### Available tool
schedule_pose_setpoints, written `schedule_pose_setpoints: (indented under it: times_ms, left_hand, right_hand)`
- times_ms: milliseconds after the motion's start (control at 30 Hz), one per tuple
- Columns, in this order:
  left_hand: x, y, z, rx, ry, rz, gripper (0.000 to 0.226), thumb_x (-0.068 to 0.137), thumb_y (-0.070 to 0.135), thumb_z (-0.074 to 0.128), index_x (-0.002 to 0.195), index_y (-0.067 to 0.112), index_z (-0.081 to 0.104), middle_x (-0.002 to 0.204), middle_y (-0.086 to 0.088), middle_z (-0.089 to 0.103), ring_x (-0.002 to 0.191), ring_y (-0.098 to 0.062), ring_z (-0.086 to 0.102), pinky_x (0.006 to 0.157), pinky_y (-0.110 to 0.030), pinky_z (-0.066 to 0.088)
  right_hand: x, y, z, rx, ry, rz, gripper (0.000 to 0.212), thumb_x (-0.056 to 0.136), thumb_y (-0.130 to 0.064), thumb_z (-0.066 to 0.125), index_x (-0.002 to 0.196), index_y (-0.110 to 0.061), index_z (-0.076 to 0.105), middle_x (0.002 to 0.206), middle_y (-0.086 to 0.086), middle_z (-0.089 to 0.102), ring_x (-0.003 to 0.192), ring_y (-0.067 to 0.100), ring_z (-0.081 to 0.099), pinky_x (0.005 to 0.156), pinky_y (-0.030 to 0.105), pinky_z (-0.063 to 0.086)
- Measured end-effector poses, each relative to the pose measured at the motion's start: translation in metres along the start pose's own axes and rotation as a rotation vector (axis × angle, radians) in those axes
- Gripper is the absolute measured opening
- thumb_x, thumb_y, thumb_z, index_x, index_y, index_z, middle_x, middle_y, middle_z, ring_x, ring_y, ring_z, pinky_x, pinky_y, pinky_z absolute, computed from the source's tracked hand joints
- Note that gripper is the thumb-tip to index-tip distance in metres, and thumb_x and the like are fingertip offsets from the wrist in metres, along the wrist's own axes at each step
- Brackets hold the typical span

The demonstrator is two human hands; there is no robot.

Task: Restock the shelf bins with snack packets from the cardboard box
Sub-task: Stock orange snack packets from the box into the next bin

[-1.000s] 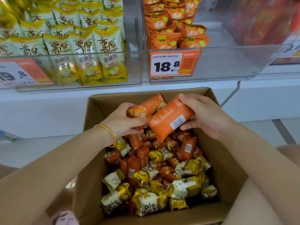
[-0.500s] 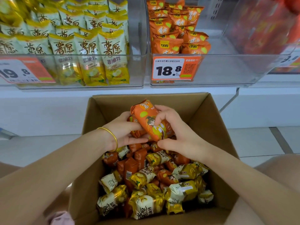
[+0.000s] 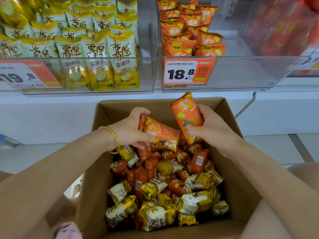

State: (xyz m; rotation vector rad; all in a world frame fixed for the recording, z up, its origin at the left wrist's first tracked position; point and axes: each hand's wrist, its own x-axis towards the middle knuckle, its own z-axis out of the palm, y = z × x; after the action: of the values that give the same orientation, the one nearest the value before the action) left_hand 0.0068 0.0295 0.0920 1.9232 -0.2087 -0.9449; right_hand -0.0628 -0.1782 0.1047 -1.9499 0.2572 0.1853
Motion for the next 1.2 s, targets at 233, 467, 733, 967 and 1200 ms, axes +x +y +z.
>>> schedule_pose_setpoints:
  times_ms: [233,467,733,967,1200]
  left_hand:
    - [-0.002,0.012,-0.01,0.038,-0.035,0.07,0.065,0.082,0.009,0.07,0.129,0.026,0.029,0.115,-0.004,0.059,0.095,-0.018,0.068,0.079,-0.035,0.058]
    - [-0.012,0.029,-0.006,0.005,0.003,0.18,0.041,0.086,0.009,0.064,0.118,0.02,0.041,0.111,0.002,0.057,0.096,-0.008,0.064,0.078,-0.029,0.058]
    - [-0.037,0.076,0.016,-0.006,0.042,0.358,0.037,0.083,-0.003,0.064,0.105,0.025,0.055,0.108,-0.006,0.059,0.087,-0.013,0.069,0.07,-0.025,0.059]
    - [-0.021,0.185,0.015,0.175,0.279,0.633,0.029,0.093,0.016,0.055,0.122,0.013,0.055,0.114,-0.006,0.06,0.096,-0.015,0.064,0.084,-0.026,0.055]
    - [0.08,0.23,0.007,1.055,0.336,0.608,0.04,0.099,0.025,0.041,0.137,0.016,0.048,0.142,-0.013,0.044,0.134,-0.026,0.034,0.109,-0.029,0.022]
  right_hand:
    - [0.0,0.003,0.002,0.372,-0.159,0.081,0.054,0.071,-0.028,0.069,0.123,-0.021,0.057,0.113,0.003,0.069,0.101,0.019,0.068,0.09,0.037,0.053]
    - [-0.003,-0.002,-0.007,0.432,-0.291,0.02,0.058,0.064,-0.013,0.073,0.12,-0.012,0.055,0.122,0.014,0.063,0.105,0.025,0.065,0.087,0.036,0.056]
    - [-0.026,-0.026,-0.029,0.477,-0.417,-0.184,0.068,0.055,-0.026,0.083,0.118,-0.031,0.057,0.129,0.008,0.058,0.116,0.027,0.058,0.094,0.041,0.051]
    - [-0.005,-0.092,-0.126,0.524,-0.074,-0.443,0.061,0.049,-0.03,0.087,0.103,-0.023,0.06,0.098,-0.002,0.068,0.086,0.014,0.066,0.07,0.03,0.056]
    - [0.129,-0.085,-0.186,0.352,0.238,-0.167,0.044,0.066,-0.017,0.077,0.098,-0.019,0.048,0.094,0.006,0.06,0.076,0.016,0.063,0.067,0.032,0.054]
